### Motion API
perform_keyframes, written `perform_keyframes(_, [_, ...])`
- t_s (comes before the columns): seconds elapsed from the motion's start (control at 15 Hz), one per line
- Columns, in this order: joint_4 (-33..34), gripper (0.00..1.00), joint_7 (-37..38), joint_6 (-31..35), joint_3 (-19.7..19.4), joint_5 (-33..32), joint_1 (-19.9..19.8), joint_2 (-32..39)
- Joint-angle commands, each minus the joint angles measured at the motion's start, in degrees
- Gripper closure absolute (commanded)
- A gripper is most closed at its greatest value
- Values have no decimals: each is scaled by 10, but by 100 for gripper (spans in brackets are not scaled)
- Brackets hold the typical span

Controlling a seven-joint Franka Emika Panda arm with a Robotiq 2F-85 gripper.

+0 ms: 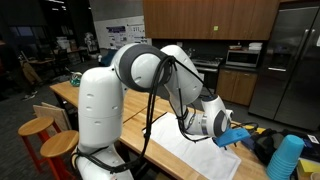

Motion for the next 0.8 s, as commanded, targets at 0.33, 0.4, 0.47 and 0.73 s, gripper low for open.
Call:
perform_keyframes(0.33, [-1, 0, -29, -204, 131, 318, -55, -18])
perform_keyframes(0.4, [1, 0, -26, -216, 132, 342, -57, -19])
perform_keyframes(0.47, [5, 0, -23, -226, 131, 359, -57, -18])
perform_keyframes(0.73, [14, 0, -27, -242, 125, 384, -57, -25])
